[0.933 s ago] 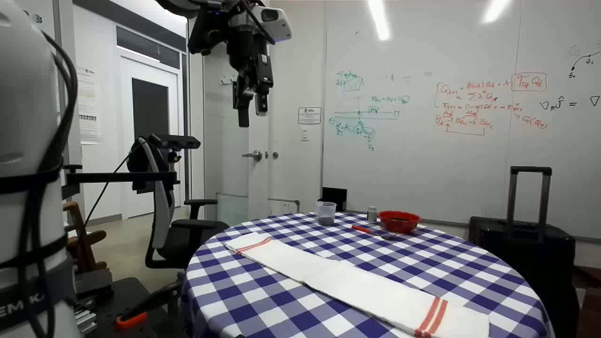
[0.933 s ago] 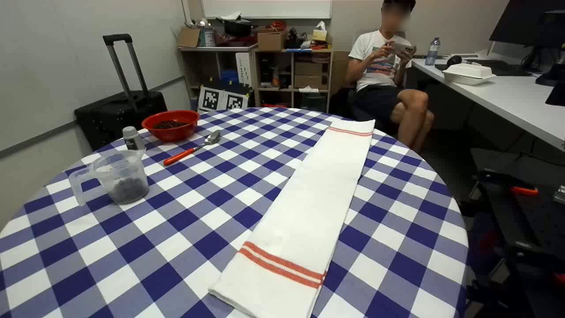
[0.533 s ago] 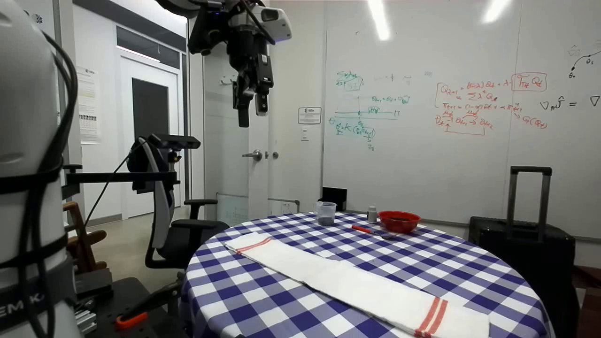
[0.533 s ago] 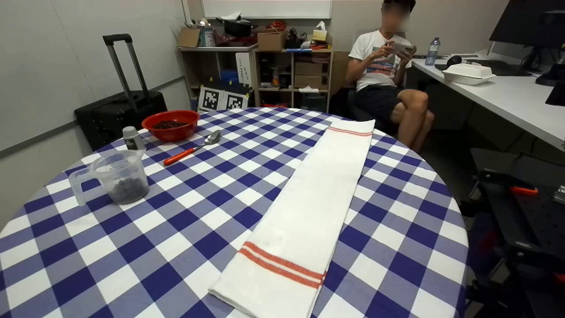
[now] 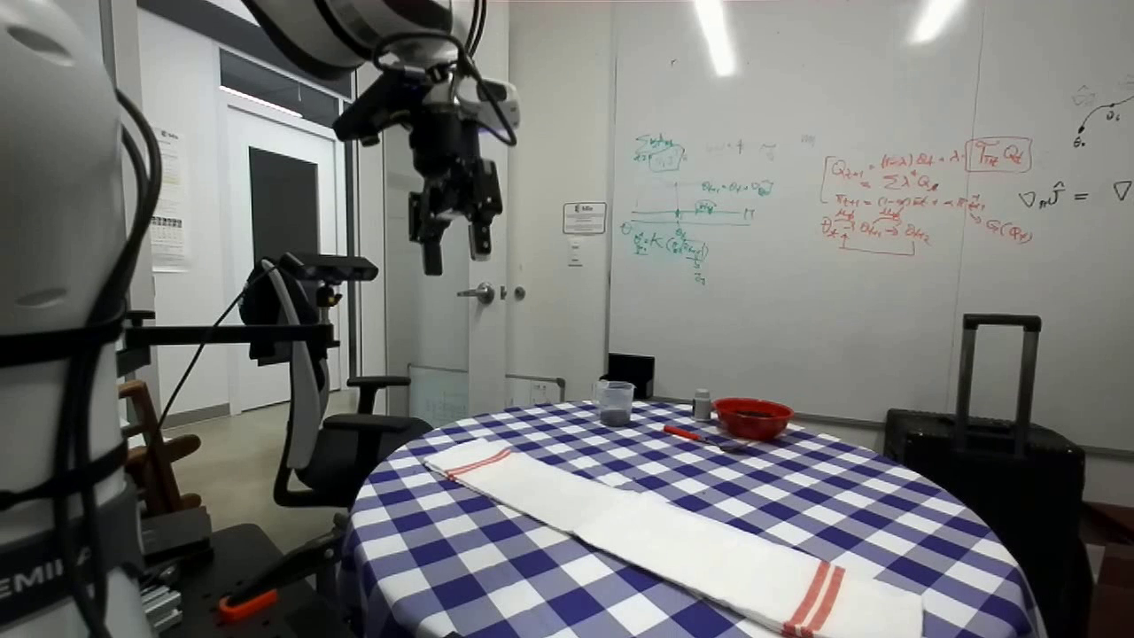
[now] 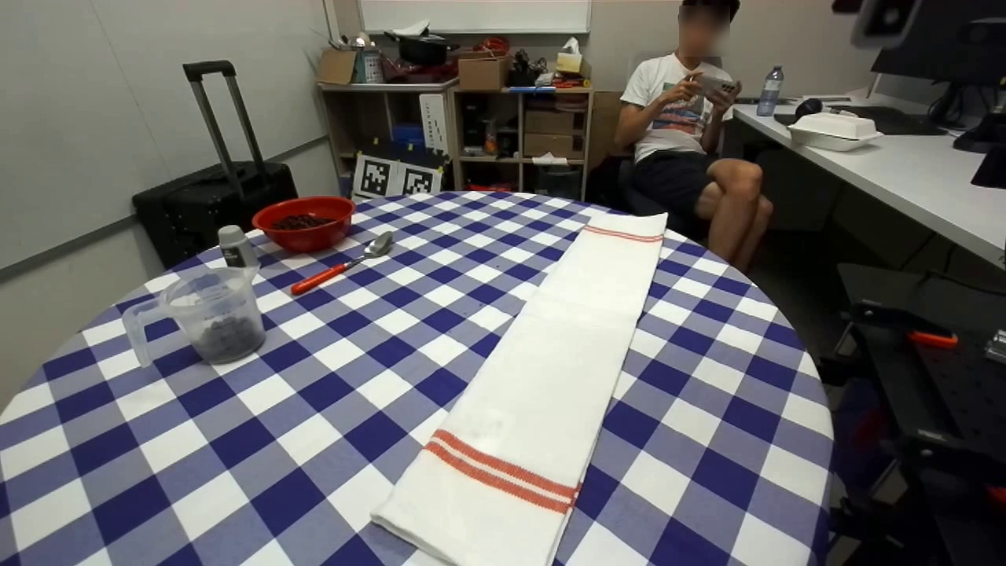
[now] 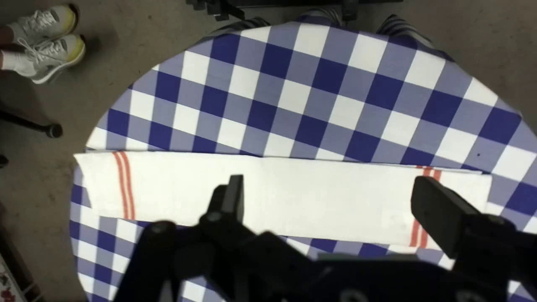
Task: Fold the towel
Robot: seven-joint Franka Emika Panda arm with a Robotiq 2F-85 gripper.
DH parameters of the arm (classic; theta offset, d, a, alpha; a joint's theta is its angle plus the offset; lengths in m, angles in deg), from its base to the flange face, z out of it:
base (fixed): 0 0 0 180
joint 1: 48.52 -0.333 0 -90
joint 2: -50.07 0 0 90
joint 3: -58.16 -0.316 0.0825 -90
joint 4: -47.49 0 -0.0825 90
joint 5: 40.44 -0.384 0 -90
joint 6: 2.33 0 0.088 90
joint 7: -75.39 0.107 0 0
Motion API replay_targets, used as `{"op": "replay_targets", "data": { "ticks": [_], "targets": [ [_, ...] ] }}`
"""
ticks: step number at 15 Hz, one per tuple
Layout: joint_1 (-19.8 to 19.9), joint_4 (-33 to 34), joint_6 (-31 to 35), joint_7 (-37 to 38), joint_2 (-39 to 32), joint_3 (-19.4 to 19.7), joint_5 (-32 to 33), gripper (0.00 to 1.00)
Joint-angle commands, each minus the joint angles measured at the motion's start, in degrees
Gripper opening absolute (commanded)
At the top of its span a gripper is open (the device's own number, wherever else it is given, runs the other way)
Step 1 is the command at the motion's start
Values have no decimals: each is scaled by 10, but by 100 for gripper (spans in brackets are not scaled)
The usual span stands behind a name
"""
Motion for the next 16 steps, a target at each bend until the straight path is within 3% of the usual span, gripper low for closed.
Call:
{"op": "replay_targets", "data": {
  "ticks": [1,6,16],
  "targets": [
    [-37,7,69,28,-107,-42,4,100],
    [-42,51,109,77,-235,-70,56,100],
    [-75,205,91,143,-414,-21,112,100]
  ]
}}
